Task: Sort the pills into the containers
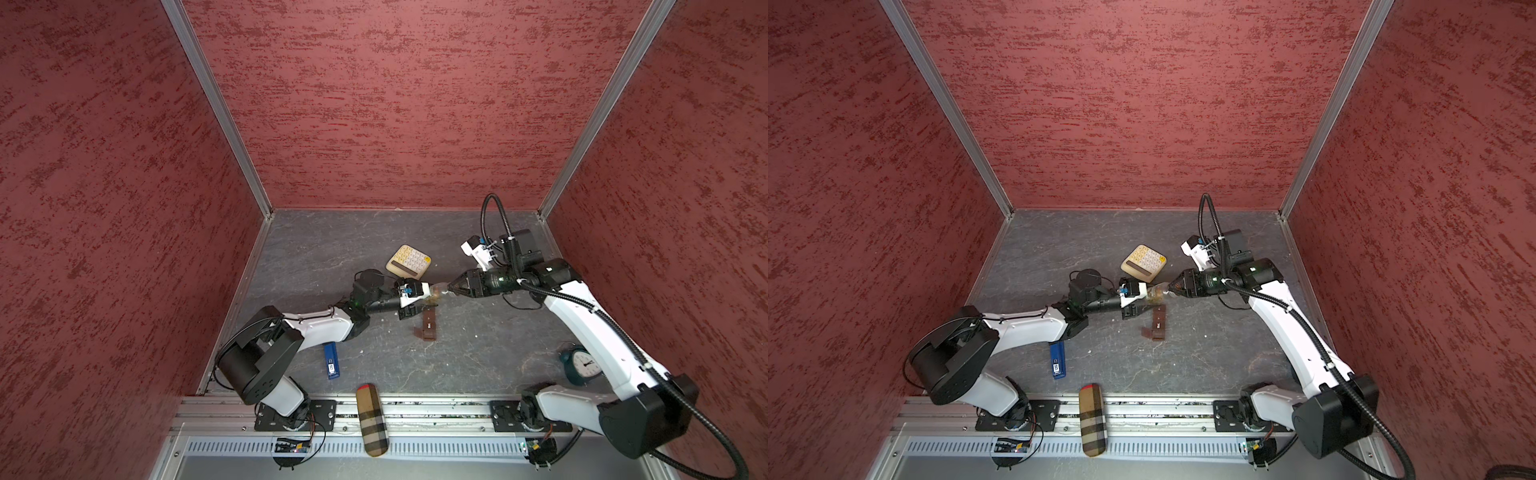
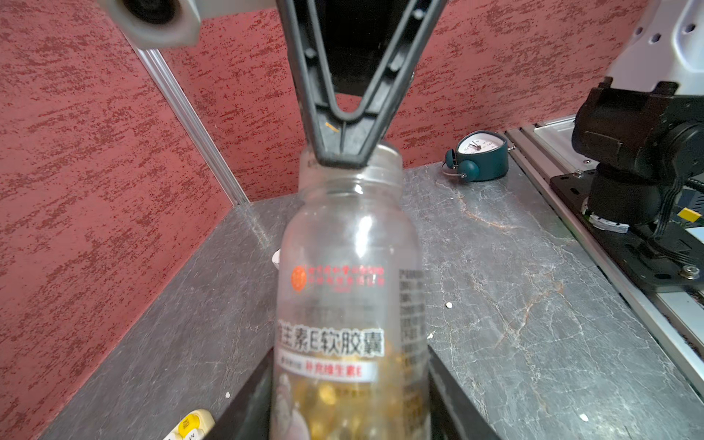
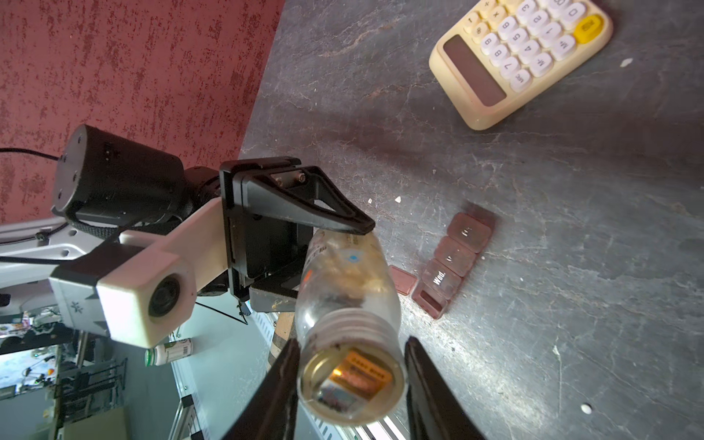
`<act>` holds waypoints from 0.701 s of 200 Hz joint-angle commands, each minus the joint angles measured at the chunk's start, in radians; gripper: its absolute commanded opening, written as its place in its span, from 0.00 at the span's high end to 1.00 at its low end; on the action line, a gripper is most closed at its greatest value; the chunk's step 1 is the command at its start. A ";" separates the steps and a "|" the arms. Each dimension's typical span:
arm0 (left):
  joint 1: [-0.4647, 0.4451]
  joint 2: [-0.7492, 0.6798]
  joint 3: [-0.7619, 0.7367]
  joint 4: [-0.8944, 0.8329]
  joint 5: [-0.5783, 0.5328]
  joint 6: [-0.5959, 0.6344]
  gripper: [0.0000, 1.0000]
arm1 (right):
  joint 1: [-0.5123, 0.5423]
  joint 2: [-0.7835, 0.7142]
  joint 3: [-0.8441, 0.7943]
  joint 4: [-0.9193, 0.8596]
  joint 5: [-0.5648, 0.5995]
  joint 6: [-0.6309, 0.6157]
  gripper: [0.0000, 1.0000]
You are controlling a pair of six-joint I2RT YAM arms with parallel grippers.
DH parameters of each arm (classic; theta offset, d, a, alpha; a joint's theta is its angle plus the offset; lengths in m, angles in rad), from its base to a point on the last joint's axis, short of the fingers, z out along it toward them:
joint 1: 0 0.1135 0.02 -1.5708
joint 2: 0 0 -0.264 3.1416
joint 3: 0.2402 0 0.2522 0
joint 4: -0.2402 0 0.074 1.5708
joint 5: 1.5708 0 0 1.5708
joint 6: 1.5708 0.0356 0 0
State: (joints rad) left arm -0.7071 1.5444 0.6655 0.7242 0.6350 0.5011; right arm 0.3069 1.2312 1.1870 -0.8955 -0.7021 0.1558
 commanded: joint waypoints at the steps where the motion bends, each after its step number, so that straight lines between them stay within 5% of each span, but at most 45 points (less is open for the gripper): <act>1: 0.031 -0.021 -0.007 -0.019 -0.022 -0.035 1.00 | -0.014 -0.021 -0.008 -0.061 0.105 -0.059 0.55; 64: -0.004 0.004 0.000 -0.059 -0.102 0.028 1.00 | -0.015 -0.011 0.086 -0.074 0.127 0.021 0.21; 140: -0.064 0.168 -0.058 0.453 -0.528 0.160 1.00 | -0.049 0.045 0.261 -0.075 0.287 0.457 0.26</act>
State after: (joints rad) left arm -0.7437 1.6428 0.6147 0.8948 0.3237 0.5686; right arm 0.2707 1.2400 1.4036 -0.9695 -0.4984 0.4171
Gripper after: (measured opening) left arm 0.534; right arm 0.752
